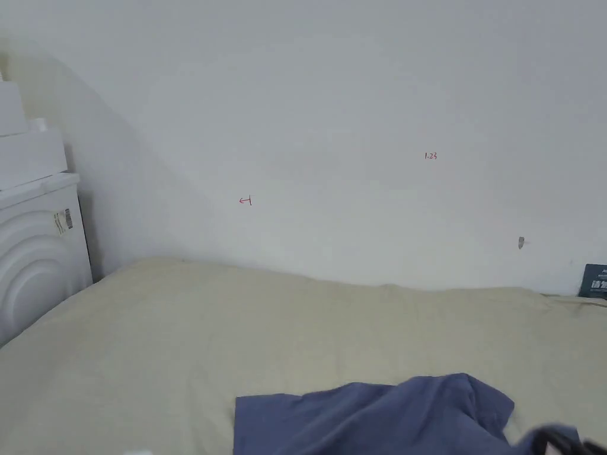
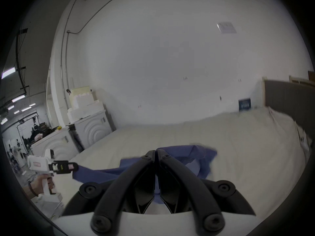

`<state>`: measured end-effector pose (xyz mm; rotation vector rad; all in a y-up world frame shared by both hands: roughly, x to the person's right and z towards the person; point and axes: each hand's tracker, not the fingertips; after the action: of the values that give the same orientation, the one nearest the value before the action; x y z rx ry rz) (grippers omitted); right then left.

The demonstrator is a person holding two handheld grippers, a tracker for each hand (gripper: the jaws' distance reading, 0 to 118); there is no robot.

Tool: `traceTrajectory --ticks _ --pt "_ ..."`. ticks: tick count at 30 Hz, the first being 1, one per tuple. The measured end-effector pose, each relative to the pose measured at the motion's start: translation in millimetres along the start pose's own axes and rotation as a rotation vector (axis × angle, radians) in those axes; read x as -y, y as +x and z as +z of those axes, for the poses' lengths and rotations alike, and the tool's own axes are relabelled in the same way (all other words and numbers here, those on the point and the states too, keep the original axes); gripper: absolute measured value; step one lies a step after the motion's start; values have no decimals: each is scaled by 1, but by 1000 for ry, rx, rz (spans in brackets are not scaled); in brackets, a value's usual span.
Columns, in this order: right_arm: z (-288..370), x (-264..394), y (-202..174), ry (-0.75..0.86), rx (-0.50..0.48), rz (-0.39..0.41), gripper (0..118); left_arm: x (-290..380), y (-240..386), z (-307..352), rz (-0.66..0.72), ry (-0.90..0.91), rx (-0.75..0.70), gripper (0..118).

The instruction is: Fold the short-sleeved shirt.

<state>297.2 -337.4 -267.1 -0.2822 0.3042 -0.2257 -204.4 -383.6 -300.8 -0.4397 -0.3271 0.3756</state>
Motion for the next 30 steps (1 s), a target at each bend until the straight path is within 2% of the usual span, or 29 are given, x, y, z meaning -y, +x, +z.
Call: traceTrajectory --ticks 1,3,4,5,8,9,10,11,12,16,17,18,19,21,22,24,26,27,29,30 --pt "20 20 -9 4 45 -5 0 14 -4 15 -3 -33 16 8" --pt "50 52 -14 -45 21 0 0 42 -8 45 -14 -60 -11 8" --pt "64 68 -19 -70 59 -38 0 52 -10 55 -32 -91 -32 8" --pt "77 83 -23 -113 42 -46 0 65 -12 67 -10 -134 -43 8" --pt "109 122 -36 -188 43 -137 0 92 -12 95 36 -143 -37 8" --pt "116 132 -43 -197 70 -115 0 99 -11 101 33 -138 -64 8" --pt "123 142 -47 -227 81 -130 0 107 -12 107 55 -161 -71 8" --pt "128 146 -52 -259 46 -116 0 113 -11 110 49 -178 -64 8" --pt "129 151 -55 -257 58 -102 0 118 -10 112 41 -178 -90 8" --pt "126 166 -50 -271 79 -135 1 128 -10 108 17 -211 -89 9" --pt "123 165 -49 -279 94 -125 2 127 -10 107 20 -218 -94 15" --pt "122 162 -47 -293 133 -106 9 127 -9 107 13 -218 -105 32" --pt "124 161 -44 -276 175 -98 25 125 -11 108 -23 -200 -160 52" --pt "130 154 -34 -260 244 -82 77 118 -11 114 -75 -168 -223 89" --pt "133 148 -31 -248 296 -74 89 111 -11 123 -103 -119 -260 98" --pt "146 132 -27 -181 344 -30 93 89 -6 135 -139 -71 -267 102" --pt "154 108 -27 -107 365 -31 93 66 8 148 -205 -4 -290 102" --pt "158 99 -29 -70 366 -48 94 57 15 153 -230 37 -282 102" --pt "158 84 -28 -18 284 -106 102 39 33 161 -269 103 -277 102" --pt "155 80 -26 -21 277 -179 102 34 38 163 -267 133 -270 102"
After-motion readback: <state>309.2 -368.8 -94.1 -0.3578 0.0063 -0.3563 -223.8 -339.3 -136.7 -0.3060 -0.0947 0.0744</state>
